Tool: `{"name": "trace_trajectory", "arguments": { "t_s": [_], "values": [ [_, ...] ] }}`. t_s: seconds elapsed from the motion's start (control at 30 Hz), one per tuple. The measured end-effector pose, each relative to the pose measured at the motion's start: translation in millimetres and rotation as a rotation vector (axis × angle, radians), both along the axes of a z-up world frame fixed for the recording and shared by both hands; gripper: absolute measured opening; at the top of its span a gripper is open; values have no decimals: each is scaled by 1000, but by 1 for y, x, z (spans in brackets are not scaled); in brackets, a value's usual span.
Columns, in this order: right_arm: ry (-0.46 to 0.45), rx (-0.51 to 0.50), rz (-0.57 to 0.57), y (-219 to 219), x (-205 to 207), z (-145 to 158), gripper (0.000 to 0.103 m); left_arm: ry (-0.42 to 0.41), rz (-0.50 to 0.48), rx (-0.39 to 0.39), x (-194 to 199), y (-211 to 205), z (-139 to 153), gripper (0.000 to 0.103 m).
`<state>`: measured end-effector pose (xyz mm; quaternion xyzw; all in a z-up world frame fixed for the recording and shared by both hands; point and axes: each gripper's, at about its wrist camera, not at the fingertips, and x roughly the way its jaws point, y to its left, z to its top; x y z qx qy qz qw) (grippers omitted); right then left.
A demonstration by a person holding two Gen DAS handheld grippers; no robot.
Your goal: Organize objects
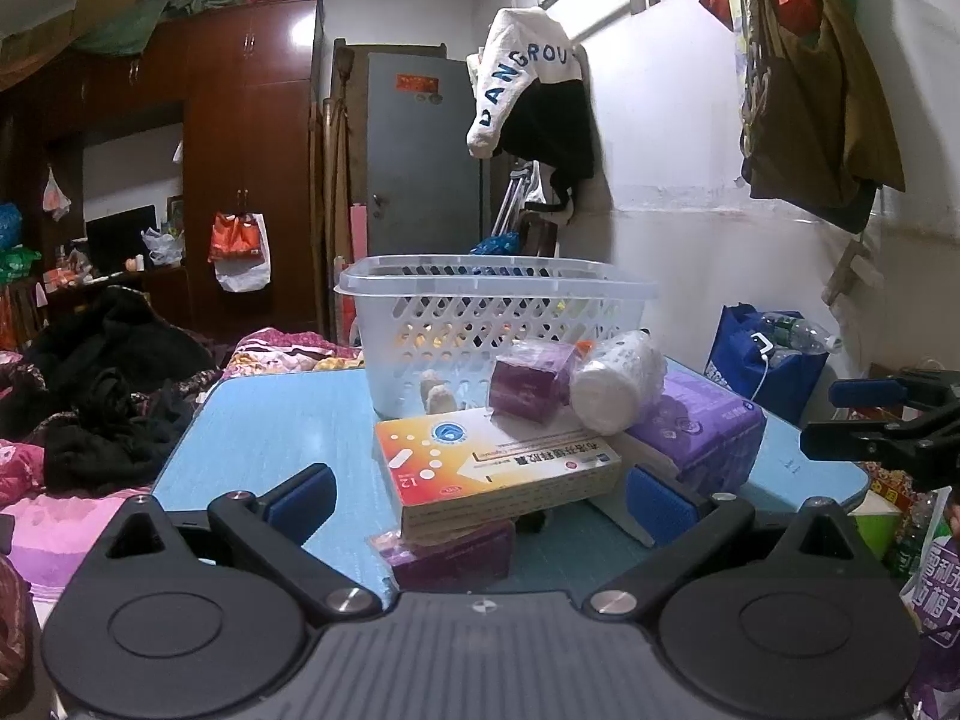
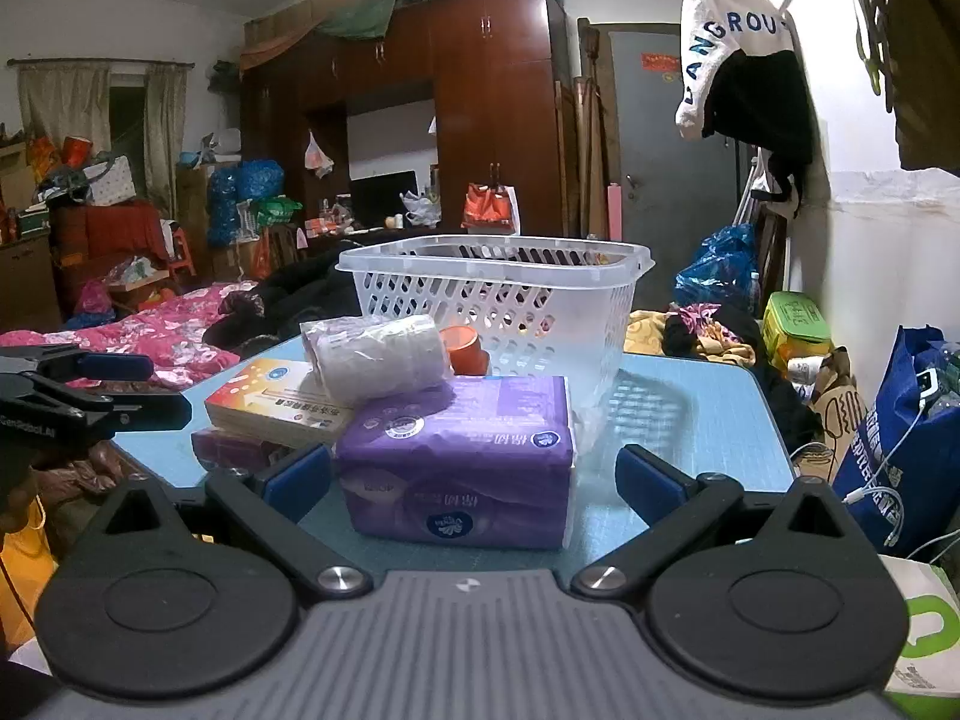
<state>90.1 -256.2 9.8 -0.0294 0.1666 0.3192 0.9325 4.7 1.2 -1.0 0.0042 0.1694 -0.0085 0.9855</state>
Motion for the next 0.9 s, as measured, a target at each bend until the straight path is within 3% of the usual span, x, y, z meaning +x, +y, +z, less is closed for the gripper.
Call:
{"name": "trace_trajectory", "arguments": {
  "t_s": [0.9],
  "values": [
    [2,3,3,0,-2,0,103,-2,5,-1,0,0,0,103]
  ]
}}
